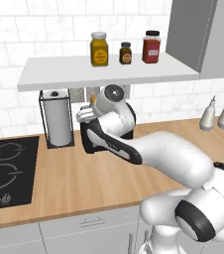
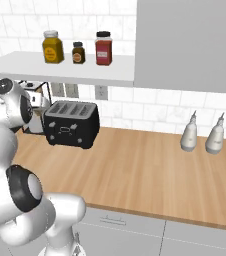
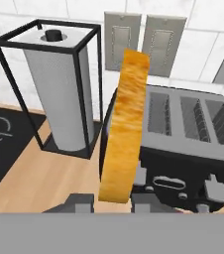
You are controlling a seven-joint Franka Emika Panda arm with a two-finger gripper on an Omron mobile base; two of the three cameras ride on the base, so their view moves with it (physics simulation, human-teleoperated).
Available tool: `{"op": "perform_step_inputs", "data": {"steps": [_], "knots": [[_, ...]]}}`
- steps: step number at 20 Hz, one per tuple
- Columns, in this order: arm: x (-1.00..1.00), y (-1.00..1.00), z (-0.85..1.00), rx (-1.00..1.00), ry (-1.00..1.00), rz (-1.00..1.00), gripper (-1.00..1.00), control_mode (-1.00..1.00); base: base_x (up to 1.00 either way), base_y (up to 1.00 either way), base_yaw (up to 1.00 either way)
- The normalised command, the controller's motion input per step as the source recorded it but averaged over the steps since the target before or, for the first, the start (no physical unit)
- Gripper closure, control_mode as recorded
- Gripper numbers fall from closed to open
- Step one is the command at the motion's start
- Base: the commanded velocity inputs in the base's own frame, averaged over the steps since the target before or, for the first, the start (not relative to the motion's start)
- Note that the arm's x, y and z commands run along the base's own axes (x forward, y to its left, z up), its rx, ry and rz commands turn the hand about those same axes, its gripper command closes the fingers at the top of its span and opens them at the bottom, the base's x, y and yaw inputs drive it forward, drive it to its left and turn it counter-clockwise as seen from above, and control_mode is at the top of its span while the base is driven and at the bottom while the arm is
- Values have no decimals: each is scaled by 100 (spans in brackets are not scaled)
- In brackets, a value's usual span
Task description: Start the toaster. Once the lever pops up, take the bread to the plate on the dining counter.
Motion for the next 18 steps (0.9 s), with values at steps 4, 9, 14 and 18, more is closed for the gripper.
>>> {"op": "perform_step_inputs", "data": {"steps": [4, 9, 14, 18], "knots": [[-72, -20, 11, -4, 21, 0, 100, -100, 0, 0, 0], [-83, -49, 1, -6, 15, 0, 100, -100, 0, 0, 0], [-73, -77, -7, -5, 12, 0, 100, -100, 0, 0, 0], [-53, -99, 11, -4, 18, 0, 100, -100, 0, 0, 0]]}}
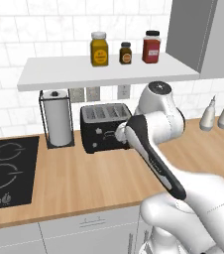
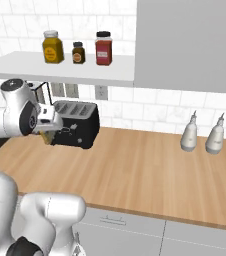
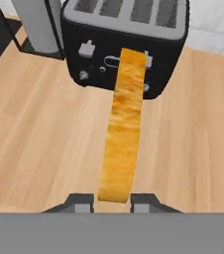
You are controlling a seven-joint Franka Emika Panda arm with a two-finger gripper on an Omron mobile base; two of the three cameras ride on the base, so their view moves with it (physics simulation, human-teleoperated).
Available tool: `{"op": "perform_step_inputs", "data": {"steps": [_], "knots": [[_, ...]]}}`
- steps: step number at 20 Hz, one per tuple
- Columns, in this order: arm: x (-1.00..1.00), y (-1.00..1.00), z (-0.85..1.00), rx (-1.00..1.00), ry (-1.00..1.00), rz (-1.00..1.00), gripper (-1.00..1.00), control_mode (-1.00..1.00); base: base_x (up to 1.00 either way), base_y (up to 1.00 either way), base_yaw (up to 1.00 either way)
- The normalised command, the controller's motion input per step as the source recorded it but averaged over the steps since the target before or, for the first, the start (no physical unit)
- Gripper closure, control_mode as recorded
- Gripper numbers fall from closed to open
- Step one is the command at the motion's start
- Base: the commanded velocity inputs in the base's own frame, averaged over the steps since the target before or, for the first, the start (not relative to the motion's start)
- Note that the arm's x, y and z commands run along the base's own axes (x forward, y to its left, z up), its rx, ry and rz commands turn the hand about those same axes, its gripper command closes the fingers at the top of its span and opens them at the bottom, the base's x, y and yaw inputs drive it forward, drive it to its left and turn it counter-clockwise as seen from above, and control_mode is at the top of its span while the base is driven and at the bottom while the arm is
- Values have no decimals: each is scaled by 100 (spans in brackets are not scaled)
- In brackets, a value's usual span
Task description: Start the toaster. Once the lever pops up, take the bread to the plate on the dining counter.
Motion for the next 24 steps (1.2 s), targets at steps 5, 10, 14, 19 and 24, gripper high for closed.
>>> {"op": "perform_step_inputs", "data": {"steps": [5, 10, 14, 19, 24], "knots": [[-51, -90, 2, -4, 22, 0, 100, -100, 0, 0, 0], [-74, -50, -8, -1, 4, 0, 100, -100, 0, 0, 0], [-32, -3, 0, 0, 0, 0, 100, -100, 0, 0, 0], [-2, 0, 0, 0, 0, 0, 100, -100, 0, 0, 0], [-8, 0, 0, 0, 0, 0, 100, -100, 0, 0, 0]]}}
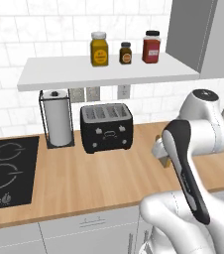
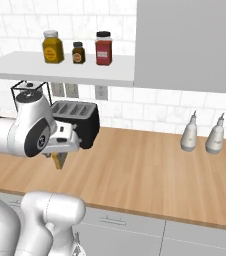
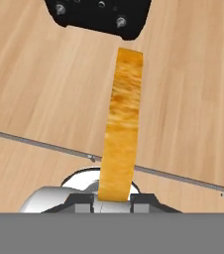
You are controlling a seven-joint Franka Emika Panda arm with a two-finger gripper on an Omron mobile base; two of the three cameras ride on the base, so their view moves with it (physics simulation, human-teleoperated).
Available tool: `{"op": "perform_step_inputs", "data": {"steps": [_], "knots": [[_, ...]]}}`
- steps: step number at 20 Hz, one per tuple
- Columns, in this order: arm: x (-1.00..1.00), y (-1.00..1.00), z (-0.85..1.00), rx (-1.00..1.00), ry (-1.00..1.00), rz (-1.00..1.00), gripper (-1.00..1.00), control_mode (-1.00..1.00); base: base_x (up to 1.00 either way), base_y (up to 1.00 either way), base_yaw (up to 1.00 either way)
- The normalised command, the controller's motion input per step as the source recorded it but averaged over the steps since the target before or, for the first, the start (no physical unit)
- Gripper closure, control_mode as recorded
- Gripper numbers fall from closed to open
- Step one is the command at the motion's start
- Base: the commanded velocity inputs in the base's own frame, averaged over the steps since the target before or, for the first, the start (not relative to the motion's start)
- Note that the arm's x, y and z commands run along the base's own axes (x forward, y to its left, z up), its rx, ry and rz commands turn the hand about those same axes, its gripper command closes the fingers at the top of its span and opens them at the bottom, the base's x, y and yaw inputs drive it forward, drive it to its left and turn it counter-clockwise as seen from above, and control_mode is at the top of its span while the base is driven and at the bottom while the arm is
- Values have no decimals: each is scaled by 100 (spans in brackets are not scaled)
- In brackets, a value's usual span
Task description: Start the toaster. Once the lever pops up, take the bread to the plate on the dining counter.
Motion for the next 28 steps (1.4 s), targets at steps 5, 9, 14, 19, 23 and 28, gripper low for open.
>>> {"op": "perform_step_inputs", "data": {"steps": [5, 9, 14, 19, 23, 28], "knots": [[0, 0, 0, 0, 0, 0, 100, 100, -64, 1, 0], [0, 0, 0, 0, 0, 0, 100, 100, -98, 28, 0], [0, 0, 0, 0, 0, 0, 100, 100, -29, 77, -3], [0, 0, 0, 0, 0, 0, 100, 100, -2, 95, 24], [0, 0, 0, 0, 0, 0, 100, 100, 0, 29, 98], [0, 0, 0, 0, 0, 0, 100, 100, 0, 0, 100]]}}
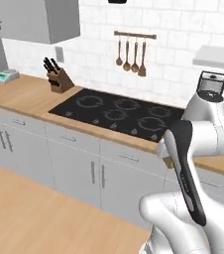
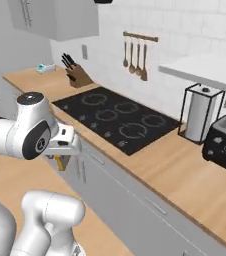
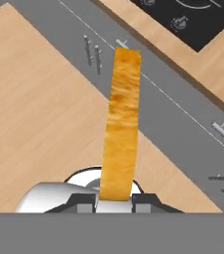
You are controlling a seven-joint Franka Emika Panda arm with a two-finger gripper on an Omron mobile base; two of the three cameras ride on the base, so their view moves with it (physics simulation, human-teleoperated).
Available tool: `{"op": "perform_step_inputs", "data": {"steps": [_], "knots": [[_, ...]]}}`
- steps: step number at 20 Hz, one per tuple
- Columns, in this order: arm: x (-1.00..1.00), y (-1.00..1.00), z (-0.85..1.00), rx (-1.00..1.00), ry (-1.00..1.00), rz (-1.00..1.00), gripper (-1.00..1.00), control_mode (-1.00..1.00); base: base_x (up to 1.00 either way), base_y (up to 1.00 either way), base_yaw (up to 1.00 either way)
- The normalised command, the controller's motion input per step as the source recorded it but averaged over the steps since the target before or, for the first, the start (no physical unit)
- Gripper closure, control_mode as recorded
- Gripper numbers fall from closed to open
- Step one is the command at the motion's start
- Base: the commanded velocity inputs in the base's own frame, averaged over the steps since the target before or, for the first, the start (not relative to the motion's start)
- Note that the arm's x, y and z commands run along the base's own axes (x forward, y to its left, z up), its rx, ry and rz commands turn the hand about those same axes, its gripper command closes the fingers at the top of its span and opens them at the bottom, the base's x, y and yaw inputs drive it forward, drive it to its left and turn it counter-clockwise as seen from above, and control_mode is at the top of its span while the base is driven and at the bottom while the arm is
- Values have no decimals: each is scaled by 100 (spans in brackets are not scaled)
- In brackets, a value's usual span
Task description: Start the toaster. Once the lever pops up, take the bread to the plate on the dining counter.
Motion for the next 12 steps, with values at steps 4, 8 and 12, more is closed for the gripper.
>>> {"op": "perform_step_inputs", "data": {"steps": [4, 8, 12], "knots": [[0, 0, 0, 0, 0, 0, 100, 100, 0, 0, 100], [0, 0, 0, 0, 0, 0, 100, 100, 0, 0, 100], [0, 0, 0, 0, 0, 0, 100, 100, 0, 0, 100]]}}
